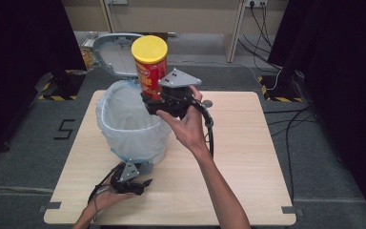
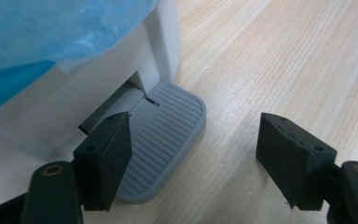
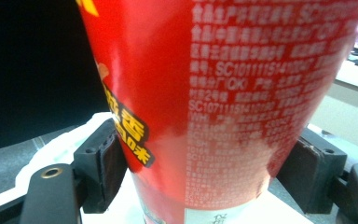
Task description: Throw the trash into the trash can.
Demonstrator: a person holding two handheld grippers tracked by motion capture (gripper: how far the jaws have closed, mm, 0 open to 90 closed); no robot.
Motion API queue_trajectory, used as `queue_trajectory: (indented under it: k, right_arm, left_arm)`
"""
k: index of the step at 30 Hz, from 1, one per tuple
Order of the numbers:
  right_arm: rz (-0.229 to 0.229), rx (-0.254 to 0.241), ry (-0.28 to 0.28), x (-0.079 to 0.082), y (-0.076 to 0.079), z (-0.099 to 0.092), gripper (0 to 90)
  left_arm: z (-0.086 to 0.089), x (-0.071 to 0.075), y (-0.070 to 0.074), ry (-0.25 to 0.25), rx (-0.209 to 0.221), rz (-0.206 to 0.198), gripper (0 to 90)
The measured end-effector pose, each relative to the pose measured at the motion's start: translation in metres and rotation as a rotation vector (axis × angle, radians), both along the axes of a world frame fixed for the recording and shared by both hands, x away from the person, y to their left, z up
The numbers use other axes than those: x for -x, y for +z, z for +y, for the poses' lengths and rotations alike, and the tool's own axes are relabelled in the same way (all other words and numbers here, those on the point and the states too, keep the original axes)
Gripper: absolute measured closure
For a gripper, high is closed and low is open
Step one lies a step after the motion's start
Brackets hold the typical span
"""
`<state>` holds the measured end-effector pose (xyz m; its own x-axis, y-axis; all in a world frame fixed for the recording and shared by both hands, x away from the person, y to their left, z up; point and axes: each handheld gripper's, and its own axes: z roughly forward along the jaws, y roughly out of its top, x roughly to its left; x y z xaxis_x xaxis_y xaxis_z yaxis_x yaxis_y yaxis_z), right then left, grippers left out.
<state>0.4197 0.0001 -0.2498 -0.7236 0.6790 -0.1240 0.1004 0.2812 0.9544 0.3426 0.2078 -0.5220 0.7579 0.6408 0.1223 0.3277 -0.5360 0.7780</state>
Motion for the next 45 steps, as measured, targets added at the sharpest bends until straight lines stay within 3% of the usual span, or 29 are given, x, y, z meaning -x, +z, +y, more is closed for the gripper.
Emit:
queue_trajectory:
  k: [8,16,23,32,38,40,44,45]
  right_arm:
    - [0.031,0.031,0.036,-0.004,-0.007,0.018,24.4]
    - [0.05,0.05,0.052,-0.008,-0.015,0.023,24.4]
    - [0.102,0.065,0.057,-0.011,-0.024,0.027,24.4]
    - [0.132,0.105,0.08,-0.017,-0.036,0.032,24.3]
    - [0.183,0.116,0.087,-0.023,-0.046,0.032,23.7]
    - [0.205,0.121,0.099,-0.025,-0.048,0.032,22.6]
    - [0.191,0.106,0.094,-0.022,-0.046,0.03,18.9]
    - [0.195,0.103,0.088,-0.021,-0.044,0.03,13.7]
  left_arm:
    - [0.0,0.0,0.0,0.001,0.004,-0.001,26.1]
    - [0.0,0.0,0.0,0.001,0.001,0.0,26.1]
    - [0.0,0.0,0.0,0.001,0.003,0.0,26.1]
    - [0.0,0.0,0.0,0.002,0.004,-0.002,26.2]
    - [0.0,0.0,0.0,0.001,0.003,0.0,26.2]
    - [0.0,0.0,0.0,0.003,0.007,-0.002,26.1]
    - [0.0,0.0,0.0,0.003,0.005,0.0,26.1]
    - [0.0,0.0,0.0,0.004,0.006,-0.003,26.1]
